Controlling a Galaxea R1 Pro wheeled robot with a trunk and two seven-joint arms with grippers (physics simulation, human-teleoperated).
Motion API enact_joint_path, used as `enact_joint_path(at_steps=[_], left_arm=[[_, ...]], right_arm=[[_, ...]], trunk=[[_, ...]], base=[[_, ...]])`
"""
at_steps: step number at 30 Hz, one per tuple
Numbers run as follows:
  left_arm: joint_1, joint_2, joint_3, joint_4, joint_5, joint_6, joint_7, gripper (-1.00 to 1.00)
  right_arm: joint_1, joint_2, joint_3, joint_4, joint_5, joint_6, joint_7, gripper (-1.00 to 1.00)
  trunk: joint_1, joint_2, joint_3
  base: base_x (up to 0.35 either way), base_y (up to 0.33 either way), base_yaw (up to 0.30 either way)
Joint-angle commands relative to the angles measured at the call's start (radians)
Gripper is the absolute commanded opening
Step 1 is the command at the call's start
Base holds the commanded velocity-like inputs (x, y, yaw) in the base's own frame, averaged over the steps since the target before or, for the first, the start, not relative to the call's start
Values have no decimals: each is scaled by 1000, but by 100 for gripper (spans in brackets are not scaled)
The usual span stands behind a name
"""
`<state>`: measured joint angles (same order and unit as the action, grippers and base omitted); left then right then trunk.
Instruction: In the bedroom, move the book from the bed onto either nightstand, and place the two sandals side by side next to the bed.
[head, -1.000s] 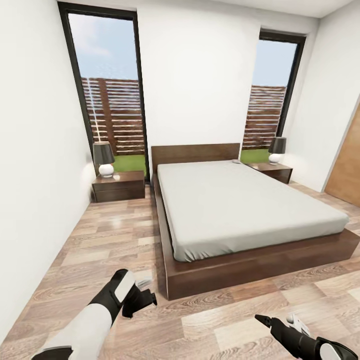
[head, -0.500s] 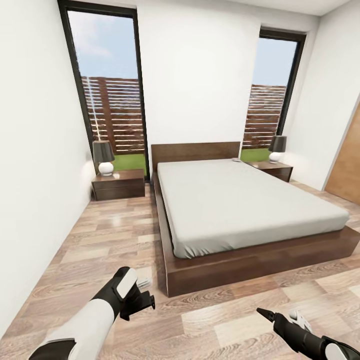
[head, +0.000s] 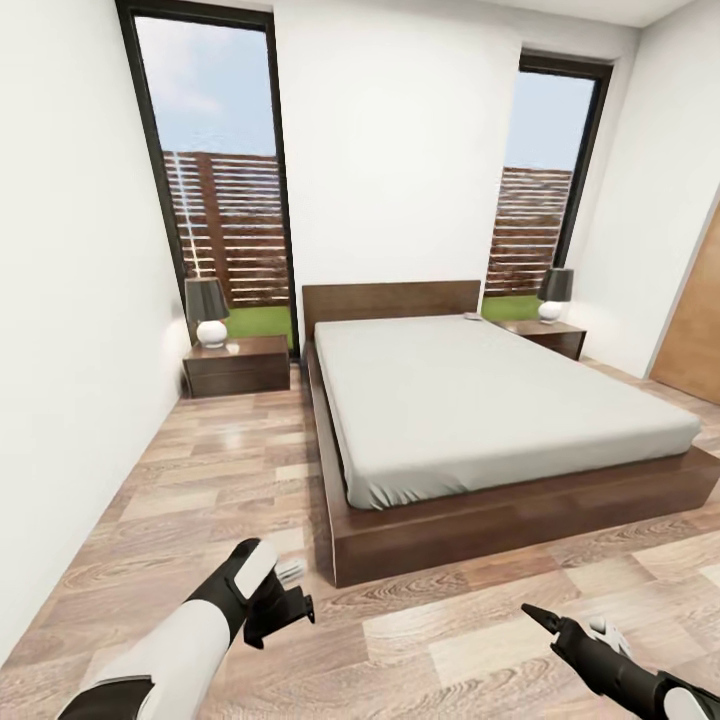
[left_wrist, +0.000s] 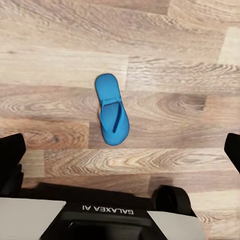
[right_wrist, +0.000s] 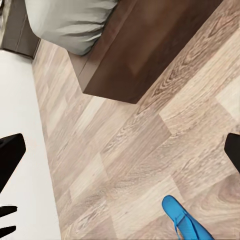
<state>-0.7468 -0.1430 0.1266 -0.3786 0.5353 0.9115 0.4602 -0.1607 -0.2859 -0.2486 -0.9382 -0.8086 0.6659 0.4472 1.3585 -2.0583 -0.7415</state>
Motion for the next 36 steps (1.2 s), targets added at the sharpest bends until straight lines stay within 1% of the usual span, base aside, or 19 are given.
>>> enact_joint_path(at_steps=[1, 10, 24, 29, 36], left_arm=[[0, -1, 5, 2, 11, 1, 10, 100], [0, 0, 4, 13, 17, -10, 9, 100], [0, 0, 5, 14, 19, -19, 6, 100], [0, 3, 7, 10, 19, -42, 9, 100], [-1, 5, 8, 3, 38, -57, 12, 100]], right_arm=[[-1, 0, -7, 0, -1, 7, 11, 100], [-1, 2, -24, 1, 4, 5, 39, 100], [-1, 2, -26, 1, 5, 5, 42, 100], [-1, 2, -26, 1, 4, 5, 46, 100], [-1, 2, -28, 1, 3, 6, 49, 100]], trunk=[[4, -8, -4], [38, -71, -32], [92, -169, -76], [111, -204, -92], [138, -253, -114]], base=[[0, 0, 0], [0, 0, 0], [0, 0, 0], [0, 0, 0], [0, 0, 0]])
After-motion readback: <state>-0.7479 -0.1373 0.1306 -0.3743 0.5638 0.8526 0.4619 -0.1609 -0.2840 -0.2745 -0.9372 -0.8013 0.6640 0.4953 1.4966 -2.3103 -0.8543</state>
